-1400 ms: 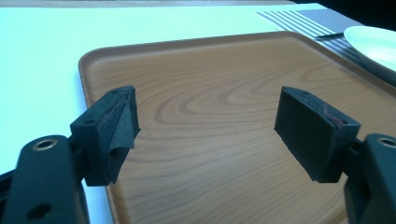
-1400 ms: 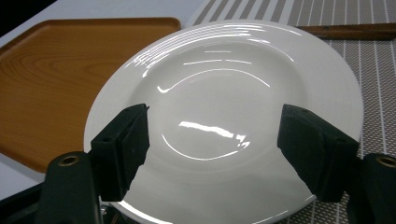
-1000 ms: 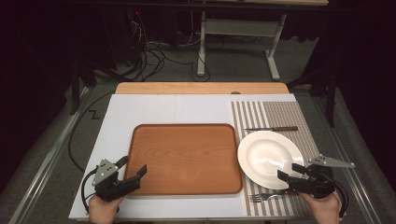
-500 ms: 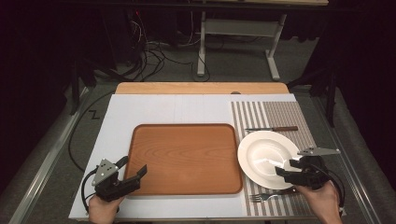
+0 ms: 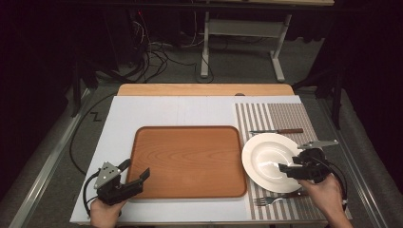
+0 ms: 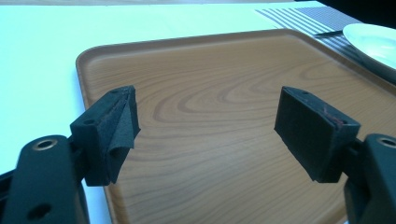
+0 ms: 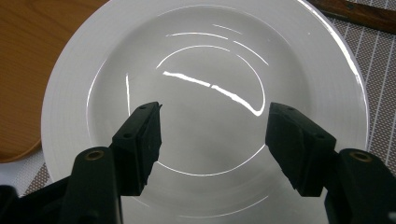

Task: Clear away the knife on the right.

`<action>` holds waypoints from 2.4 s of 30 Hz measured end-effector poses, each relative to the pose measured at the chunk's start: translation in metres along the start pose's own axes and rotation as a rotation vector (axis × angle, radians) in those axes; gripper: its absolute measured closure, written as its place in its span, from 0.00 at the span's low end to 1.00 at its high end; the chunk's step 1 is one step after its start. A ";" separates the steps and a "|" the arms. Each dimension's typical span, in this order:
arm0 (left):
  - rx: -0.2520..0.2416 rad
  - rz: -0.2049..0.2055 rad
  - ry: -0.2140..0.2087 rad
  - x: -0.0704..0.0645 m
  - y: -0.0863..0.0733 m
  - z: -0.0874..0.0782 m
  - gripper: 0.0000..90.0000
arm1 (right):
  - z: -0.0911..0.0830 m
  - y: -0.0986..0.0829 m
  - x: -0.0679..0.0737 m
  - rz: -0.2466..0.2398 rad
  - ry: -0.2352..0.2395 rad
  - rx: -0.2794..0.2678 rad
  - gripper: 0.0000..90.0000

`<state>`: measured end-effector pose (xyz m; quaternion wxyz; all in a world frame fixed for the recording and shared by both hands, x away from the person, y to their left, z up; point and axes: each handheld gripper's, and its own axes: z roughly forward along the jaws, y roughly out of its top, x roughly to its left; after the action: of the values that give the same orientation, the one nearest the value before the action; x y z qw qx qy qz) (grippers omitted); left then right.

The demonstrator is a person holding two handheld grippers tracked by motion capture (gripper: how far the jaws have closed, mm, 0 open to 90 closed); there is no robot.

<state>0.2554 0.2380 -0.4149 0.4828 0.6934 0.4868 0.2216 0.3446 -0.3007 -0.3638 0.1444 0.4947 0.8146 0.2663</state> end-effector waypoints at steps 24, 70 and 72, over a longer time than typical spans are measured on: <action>-0.003 0.003 0.001 -0.001 0.000 0.000 0.25 | 0.023 0.032 -0.002 -0.010 0.001 0.043 0.42; -0.001 -0.002 0.003 0.000 0.000 0.001 0.25 | 0.043 0.089 -0.040 0.029 -0.042 0.008 0.42; -0.002 -0.001 0.002 0.000 0.000 0.000 0.25 | 0.045 0.092 -0.041 0.029 -0.049 0.008 0.41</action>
<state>0.2556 0.2379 -0.4151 0.4829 0.6926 0.4875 0.2225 0.4535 -0.2903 -0.3483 0.1586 0.5135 0.8045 0.2529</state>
